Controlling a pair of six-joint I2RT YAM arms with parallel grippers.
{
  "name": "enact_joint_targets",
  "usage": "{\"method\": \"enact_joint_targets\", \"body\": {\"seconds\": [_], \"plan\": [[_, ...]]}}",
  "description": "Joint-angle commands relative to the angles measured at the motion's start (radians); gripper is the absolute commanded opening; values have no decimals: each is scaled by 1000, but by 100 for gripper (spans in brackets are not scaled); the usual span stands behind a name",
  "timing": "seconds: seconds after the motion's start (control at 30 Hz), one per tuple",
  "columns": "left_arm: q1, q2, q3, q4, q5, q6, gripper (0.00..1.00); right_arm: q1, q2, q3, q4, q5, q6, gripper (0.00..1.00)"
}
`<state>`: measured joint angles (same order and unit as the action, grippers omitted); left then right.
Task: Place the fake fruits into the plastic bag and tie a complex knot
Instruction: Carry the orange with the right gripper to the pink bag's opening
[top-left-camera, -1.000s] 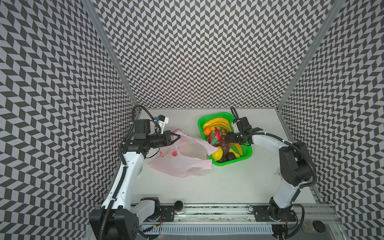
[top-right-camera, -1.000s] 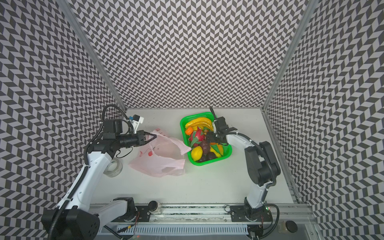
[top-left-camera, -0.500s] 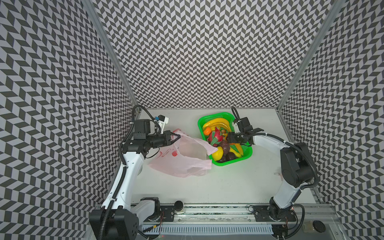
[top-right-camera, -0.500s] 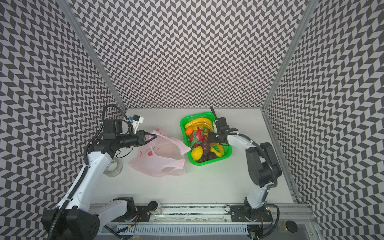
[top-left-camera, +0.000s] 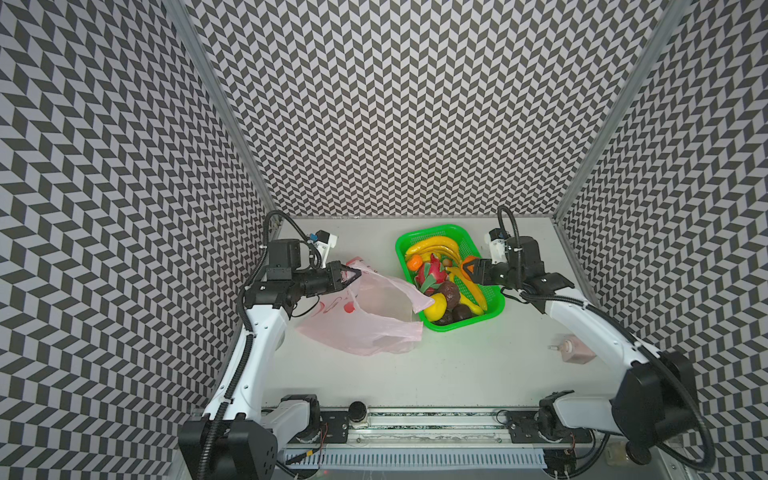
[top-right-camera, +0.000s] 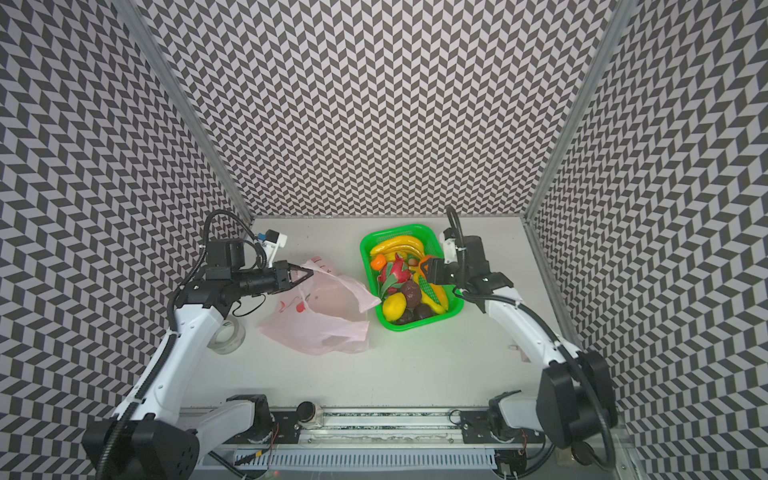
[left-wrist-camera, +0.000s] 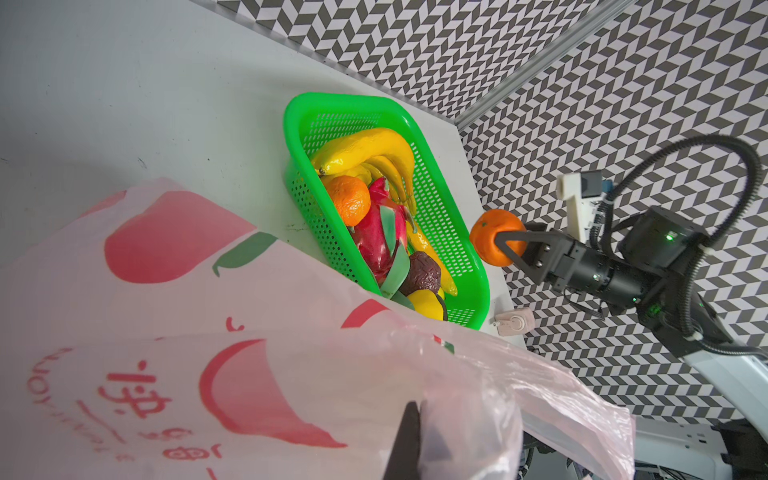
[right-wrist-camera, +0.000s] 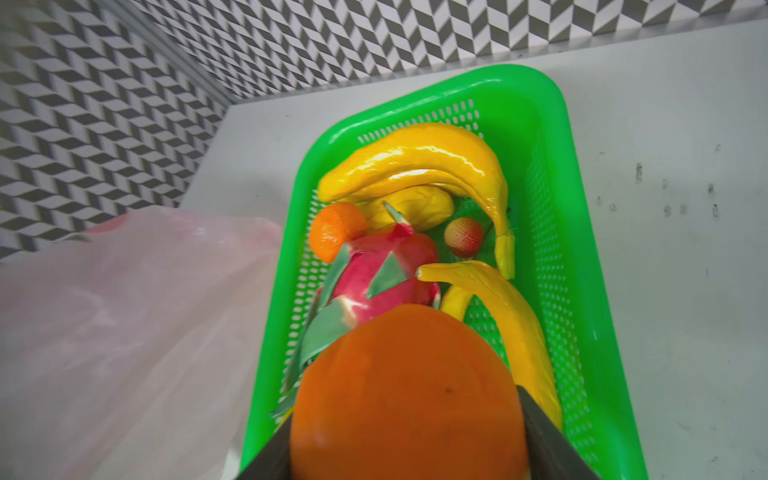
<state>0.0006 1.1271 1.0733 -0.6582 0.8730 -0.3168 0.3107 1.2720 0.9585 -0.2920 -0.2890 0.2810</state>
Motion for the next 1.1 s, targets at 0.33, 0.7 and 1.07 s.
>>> {"method": "enact_joint_targets", "body": {"seconds": [0.33,0.7,1.07], "plan": [[-2,-14,-11,39,10,-32,0,94,-309,-254,116,-317,146,52],[-5,-4,-12,39,-8,-40,0,381,-282,-356,286,-369,175,52],[-10,-16,-11,28,-9,-46,0,519,-102,-279,504,-326,219,53]]}}
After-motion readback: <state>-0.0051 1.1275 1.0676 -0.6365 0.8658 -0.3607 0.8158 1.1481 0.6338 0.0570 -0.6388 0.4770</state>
